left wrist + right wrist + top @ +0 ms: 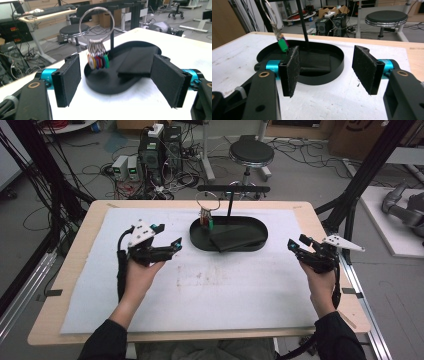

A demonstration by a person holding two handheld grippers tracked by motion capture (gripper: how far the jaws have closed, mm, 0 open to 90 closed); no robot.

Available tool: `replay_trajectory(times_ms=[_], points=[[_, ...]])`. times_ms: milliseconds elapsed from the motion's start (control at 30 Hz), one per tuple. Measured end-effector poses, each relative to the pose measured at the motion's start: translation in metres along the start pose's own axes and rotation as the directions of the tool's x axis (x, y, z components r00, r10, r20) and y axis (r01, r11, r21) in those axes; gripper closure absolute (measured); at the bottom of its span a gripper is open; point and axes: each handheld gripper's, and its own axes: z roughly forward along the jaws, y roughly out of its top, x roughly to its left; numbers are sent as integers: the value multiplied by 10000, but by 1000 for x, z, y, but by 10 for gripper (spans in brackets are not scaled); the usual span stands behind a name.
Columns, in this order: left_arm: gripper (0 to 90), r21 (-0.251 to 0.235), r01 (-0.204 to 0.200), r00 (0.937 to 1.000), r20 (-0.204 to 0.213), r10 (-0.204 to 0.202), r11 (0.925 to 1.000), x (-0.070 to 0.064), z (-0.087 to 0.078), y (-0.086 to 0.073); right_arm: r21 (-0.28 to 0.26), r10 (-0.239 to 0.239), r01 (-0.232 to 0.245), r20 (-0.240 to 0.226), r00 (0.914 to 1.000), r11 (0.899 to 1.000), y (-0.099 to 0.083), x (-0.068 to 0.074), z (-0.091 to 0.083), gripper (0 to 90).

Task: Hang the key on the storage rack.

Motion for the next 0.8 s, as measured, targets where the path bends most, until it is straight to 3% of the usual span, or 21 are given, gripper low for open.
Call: replay_trajectory(times_ms=[167, 333, 467, 800], points=[[246, 75, 377, 9991, -189, -375, 9993, 9, -29, -23, 27, 71, -71, 94, 9999, 10000, 0, -3, -1, 404], [242, -112, 693, 9975, -128, -695, 9975, 18, -48, -44, 86, -75, 75, 14, 10000, 9999, 0, -1, 0, 403], [238, -5, 321, 9993, -171, -321, 9995, 21, -54, -55, 289, -222, 226, -140, 9997, 9993, 0, -2, 2, 393], [238, 95, 451, 9985, -302, -448, 9989, 27, -53, -65, 616, -599, 625, -437, 9973, 9961, -2, 4, 5, 357]])
